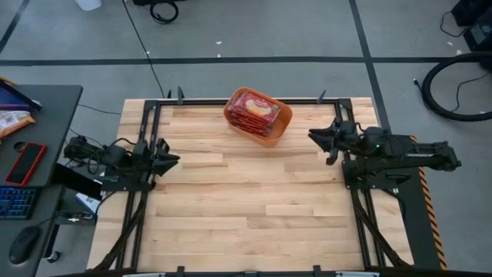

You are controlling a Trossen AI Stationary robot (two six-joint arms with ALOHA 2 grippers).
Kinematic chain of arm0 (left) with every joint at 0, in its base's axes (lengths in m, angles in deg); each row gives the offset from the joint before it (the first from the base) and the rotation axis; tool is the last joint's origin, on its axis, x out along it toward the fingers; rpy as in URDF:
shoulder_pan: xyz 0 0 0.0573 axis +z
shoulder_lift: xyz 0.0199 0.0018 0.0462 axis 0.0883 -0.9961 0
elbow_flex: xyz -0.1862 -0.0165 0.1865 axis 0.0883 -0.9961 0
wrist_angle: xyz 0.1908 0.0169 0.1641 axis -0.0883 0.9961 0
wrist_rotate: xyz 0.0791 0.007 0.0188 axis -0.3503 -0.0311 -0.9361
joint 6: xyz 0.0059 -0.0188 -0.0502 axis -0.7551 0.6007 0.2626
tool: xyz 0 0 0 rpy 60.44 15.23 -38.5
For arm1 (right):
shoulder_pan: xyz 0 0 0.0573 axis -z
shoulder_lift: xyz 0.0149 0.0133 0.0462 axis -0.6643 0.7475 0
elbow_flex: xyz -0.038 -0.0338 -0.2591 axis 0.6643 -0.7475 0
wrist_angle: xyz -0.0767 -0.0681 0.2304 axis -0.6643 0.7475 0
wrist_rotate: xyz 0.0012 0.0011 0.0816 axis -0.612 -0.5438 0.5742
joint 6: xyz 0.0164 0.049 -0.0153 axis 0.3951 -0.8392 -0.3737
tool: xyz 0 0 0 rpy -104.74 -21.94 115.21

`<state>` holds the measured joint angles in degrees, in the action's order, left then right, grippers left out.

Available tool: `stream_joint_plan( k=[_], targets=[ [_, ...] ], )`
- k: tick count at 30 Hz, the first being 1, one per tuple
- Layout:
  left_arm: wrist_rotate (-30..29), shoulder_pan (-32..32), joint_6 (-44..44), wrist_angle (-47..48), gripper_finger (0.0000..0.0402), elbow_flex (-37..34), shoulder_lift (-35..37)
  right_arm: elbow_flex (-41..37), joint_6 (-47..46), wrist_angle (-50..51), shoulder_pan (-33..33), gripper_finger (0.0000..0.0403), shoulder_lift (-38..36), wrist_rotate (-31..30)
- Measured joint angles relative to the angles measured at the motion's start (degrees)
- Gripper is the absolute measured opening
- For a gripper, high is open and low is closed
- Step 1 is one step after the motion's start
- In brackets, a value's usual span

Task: Sort popcorn bags into baskets
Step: Return to Home Position

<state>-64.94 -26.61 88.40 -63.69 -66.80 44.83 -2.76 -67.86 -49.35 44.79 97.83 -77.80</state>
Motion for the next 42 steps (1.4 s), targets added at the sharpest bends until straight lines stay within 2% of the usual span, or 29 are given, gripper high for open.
stream_joint_plan(
  k=[6,10,15,21,28,32,42],
  targets=[
    [-0.1,0.0,0.0,-0.8,0.0073,-4.5,0.0,-3.0,0.0,-4.4,0.0,0.0094,-4.4,-0.2],
    [0.0,0.0,-0.2,4.4,0.0073,-4.5,0.0,-6.0,0.0,-4.8,0.0,0.0094,-8.6,-0.2],
    [0.0,1.7,-0.2,5.8,0.0073,-4.5,0.0,-9.8,0.0,-4.9,0.0,0.0094,-13.6,-0.3],
    [0.0,8.3,-0.1,5.8,0.0073,-4.5,0.0,-14.4,0.0,-4.9,0.0,0.0094,-18.8,-0.3],
    [0.0,16.1,-0.1,5.8,0.0073,-4.5,0.0,-18.3,0.0,-4.9,-0.2,0.0094,-18.9,-0.4],
    [0.0,20.3,-0.1,5.8,0.0073,-4.5,0.0,-18.3,0.0,-1.4,-0.1,0.0094,-18.9,-0.4],
    [0.0,30.9,-0.1,5.9,0.0073,-4.5,0.0,-18.3,0.0,-1.9,-0.2,0.0094,-18.9,-0.2]
  ],
)
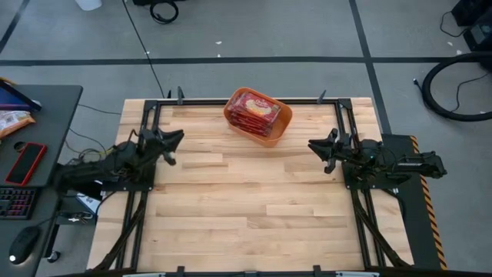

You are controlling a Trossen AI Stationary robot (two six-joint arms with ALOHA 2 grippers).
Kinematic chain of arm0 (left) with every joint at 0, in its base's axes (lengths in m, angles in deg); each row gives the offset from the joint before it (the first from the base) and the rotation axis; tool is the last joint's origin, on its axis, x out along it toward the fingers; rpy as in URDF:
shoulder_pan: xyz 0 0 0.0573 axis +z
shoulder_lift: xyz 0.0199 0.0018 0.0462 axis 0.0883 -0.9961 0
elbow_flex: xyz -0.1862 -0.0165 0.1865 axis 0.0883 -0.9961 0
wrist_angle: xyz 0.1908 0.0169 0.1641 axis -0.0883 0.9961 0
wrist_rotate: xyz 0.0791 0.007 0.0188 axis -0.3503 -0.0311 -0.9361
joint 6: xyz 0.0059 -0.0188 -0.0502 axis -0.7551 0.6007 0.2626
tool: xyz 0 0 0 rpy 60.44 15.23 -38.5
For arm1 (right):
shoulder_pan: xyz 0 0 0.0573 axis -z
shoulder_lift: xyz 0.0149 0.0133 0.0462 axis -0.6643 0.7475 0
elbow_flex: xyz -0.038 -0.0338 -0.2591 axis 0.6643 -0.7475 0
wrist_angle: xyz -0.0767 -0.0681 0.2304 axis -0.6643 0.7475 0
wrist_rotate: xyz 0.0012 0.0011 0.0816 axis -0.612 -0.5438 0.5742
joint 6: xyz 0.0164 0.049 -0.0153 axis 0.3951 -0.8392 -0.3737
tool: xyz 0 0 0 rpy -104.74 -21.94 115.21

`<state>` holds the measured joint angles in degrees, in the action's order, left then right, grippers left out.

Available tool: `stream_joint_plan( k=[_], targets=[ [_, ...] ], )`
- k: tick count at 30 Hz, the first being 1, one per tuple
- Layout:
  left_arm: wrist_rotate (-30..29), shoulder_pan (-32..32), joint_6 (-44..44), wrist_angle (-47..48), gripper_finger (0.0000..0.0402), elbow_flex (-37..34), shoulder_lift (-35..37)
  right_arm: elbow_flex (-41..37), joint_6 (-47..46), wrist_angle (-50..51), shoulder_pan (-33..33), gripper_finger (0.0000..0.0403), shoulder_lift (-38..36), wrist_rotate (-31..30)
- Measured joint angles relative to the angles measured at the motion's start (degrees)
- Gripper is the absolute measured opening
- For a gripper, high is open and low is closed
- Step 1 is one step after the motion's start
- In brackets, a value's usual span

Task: Sort popcorn bags into baskets
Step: Return to Home Position

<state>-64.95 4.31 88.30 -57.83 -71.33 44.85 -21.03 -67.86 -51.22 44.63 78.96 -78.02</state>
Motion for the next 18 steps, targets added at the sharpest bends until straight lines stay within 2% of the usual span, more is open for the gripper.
stream_joint_plan(
  k=[6,18],
  targets=[
    [0.0,4.4,0.0,0.0,0.0073,0.0,0.0,0.0,0.0,0.0,-1.4,0.0094,0.0,-0.1],
    [0.0,3.1,0.0,0.0,0.0073,0.0,0.0,0.0,0.0,-0.5,-3.9,0.0094,0.0,-0.1]
  ],
)
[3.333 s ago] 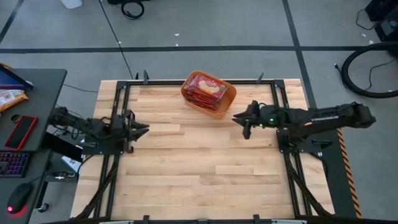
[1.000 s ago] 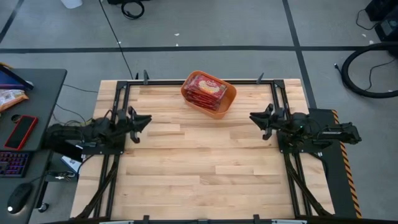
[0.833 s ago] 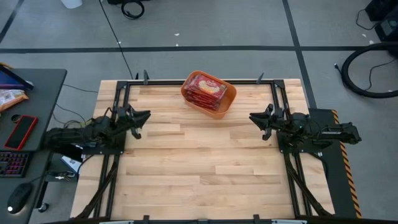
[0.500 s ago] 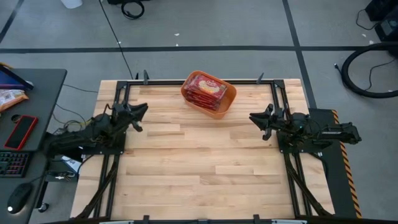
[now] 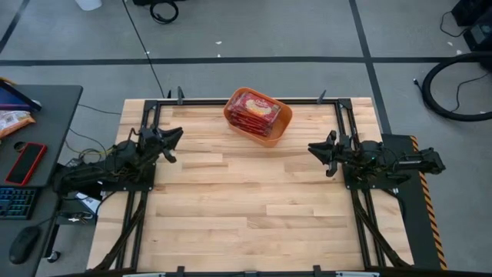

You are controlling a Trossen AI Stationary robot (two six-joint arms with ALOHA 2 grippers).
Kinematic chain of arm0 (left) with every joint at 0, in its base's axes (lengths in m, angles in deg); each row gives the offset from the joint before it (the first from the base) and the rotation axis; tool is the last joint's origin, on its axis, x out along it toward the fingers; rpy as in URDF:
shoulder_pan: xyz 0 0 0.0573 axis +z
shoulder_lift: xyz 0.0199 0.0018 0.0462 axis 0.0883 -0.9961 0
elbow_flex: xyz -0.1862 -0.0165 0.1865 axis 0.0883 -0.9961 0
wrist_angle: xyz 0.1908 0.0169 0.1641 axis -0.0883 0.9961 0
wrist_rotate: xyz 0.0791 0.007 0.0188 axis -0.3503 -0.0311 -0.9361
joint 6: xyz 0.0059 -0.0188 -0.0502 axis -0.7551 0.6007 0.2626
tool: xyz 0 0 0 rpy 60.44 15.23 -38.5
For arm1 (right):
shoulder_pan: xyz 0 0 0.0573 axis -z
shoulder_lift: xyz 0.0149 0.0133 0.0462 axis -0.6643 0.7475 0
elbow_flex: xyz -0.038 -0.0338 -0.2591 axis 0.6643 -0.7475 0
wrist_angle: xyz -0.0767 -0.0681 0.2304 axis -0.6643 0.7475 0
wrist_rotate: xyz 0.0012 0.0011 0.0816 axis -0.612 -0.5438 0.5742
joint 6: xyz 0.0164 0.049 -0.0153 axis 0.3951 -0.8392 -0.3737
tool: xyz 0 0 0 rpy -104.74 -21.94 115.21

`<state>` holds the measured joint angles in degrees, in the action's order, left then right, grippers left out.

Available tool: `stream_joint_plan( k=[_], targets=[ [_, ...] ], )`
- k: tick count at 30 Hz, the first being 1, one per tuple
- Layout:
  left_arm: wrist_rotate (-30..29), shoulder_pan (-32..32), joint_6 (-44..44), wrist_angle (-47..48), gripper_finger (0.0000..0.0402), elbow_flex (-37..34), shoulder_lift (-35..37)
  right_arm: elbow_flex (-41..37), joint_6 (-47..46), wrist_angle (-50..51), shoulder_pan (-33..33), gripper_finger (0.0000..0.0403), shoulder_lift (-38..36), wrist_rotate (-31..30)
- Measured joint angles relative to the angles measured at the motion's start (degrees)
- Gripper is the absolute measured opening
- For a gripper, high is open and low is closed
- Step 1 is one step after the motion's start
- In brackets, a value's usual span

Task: Sort popcorn bags into baskets
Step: Return to Home Position

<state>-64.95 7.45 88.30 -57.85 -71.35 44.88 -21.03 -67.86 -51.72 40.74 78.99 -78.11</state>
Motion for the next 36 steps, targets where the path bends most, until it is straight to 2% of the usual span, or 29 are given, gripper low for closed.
stream_joint_plan(
  k=[8,18,30,36],
  targets=[
    [0.0,0.1,0.0,0.0,0.0073,0.0,0.0,0.0,0.0,0.0,0.6,0.0094,0.0,0.0],
    [0.0,4.7,0.0,0.0,0.0073,0.0,0.0,0.0,0.0,0.0,0.6,0.0094,0.0,0.0],
    [-0.1,3.2,0.0,0.0,0.0073,0.0,0.0,0.0,0.0,0.0,0.6,0.0094,0.0,0.0],
    [0.0,-2.4,0.0,0.0,0.0073,0.0,0.0,0.0,0.0,0.0,0.6,0.0094,0.0,0.0]
  ],
)
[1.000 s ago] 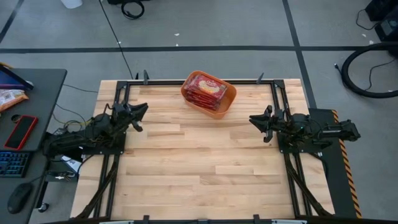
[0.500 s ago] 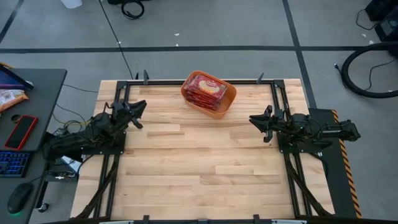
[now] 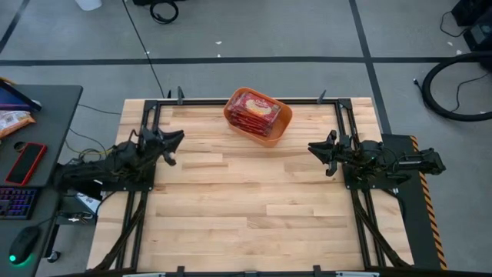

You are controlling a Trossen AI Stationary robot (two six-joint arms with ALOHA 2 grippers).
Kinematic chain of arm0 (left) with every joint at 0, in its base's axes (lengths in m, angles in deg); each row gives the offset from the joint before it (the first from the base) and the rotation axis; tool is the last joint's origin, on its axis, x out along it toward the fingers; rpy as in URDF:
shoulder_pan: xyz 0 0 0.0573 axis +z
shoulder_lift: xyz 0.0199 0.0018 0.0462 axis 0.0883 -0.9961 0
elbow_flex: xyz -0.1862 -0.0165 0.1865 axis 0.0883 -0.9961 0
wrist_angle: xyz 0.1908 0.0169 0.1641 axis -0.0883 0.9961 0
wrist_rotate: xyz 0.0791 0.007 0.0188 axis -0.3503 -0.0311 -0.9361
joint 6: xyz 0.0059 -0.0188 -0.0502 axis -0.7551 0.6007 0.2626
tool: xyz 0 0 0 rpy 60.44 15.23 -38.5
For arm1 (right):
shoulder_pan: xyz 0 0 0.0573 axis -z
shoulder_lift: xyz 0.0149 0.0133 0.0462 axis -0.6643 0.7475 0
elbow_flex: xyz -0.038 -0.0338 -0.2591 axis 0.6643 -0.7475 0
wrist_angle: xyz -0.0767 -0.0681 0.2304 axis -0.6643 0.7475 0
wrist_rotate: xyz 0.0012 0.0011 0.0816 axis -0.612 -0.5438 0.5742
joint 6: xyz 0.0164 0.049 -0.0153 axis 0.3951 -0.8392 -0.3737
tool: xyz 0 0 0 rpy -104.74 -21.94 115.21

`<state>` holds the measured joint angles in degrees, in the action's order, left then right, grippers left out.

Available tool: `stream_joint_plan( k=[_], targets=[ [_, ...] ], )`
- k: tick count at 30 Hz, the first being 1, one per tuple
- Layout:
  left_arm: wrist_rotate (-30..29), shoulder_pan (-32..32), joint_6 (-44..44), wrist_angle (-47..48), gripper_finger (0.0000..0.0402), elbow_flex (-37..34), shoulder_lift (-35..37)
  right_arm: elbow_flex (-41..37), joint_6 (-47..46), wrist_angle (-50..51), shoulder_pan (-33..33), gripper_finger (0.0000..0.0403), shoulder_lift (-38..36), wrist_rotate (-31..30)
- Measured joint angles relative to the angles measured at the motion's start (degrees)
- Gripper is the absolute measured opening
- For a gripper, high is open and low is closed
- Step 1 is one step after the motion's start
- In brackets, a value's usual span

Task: Sort popcorn bags into baskets
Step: Return to Home Position

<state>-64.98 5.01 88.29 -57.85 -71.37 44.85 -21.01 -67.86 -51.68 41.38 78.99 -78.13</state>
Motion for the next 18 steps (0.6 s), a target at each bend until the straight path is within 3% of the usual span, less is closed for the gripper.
stream_joint_plan(
  k=[18],
  targets=[
    [0.0,-8.4,0.0,0.0,0.0073,0.0,0.0,0.0,0.0,0.0,0.0,0.0094,0.0,0.0]
  ],
)
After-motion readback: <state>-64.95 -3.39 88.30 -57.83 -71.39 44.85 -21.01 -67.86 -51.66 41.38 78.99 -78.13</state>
